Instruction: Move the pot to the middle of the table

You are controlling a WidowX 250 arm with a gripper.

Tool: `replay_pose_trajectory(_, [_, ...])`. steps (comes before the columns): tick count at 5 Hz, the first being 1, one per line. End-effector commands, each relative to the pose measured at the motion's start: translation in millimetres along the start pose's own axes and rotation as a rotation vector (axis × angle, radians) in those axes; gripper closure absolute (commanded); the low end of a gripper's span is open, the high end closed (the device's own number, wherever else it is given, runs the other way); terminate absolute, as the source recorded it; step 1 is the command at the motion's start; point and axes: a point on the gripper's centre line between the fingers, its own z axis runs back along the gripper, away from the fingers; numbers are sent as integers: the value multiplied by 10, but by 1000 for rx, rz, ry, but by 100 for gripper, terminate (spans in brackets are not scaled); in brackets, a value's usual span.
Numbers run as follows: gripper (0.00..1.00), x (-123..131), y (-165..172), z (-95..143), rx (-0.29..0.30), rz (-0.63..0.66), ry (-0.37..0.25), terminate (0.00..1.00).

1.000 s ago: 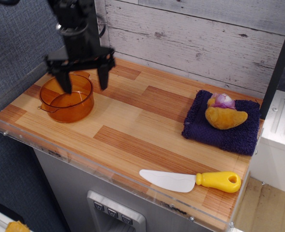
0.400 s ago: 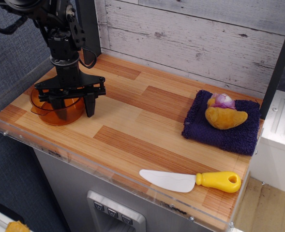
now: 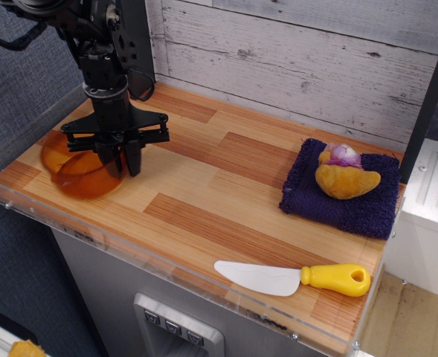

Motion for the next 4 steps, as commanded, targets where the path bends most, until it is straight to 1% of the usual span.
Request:
replay_pose_trajectory(1, [100, 54, 112, 175, -19, 6, -51, 0])
replay_pose_trajectory(2, [100, 72, 114, 260, -44, 22, -58, 0])
replay_pose_trajectory(3, [100, 119, 86, 461, -58, 25, -87, 0])
replay_pose_trajectory(4, [100, 147, 40, 695, -93, 25, -117, 0])
